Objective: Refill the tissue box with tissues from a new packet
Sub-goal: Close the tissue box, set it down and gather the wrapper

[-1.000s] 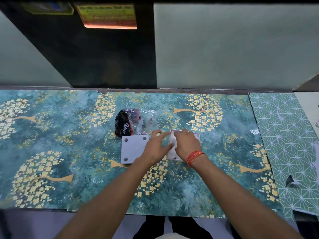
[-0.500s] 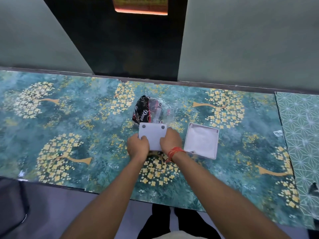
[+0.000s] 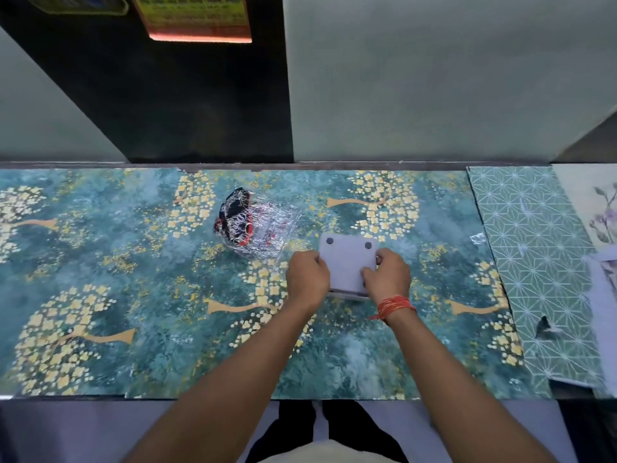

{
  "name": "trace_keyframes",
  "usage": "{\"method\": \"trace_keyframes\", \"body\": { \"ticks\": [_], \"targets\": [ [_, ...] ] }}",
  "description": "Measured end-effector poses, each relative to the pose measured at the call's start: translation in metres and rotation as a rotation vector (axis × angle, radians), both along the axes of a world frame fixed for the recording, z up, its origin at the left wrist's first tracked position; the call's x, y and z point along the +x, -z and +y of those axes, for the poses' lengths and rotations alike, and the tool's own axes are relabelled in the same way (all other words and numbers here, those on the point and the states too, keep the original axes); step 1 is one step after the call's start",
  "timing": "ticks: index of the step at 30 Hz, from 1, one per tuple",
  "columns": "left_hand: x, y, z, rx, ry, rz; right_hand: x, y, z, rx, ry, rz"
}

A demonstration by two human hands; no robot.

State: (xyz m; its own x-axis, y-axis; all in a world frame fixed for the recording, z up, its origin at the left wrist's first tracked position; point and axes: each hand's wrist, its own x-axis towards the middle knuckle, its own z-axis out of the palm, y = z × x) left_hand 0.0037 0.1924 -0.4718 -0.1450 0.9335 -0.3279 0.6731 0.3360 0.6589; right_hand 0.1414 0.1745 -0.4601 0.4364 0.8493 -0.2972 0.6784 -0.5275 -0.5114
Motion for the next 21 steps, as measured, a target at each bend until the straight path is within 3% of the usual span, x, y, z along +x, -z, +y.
{"method": "trace_keyframes", "body": {
  "ticks": [16, 19, 21],
  "targets": [
    [-0.008, -0.009, 0.006, -0.149, 0.017, 0.044, 0.007, 0.006, 0.003, -0.103, -0.101, -0.076],
    [-0.015, -0.004, 0.013, -0.207, -0.02, -0.062, 0.011, -0.002, 0.004, -0.147, -0.029, 0.024],
    [-0.015, -0.007, 0.018, -0.348, -0.089, -0.172, 0.018, -0.01, 0.005, -0.241, 0.042, 0.223]
  ]
}}
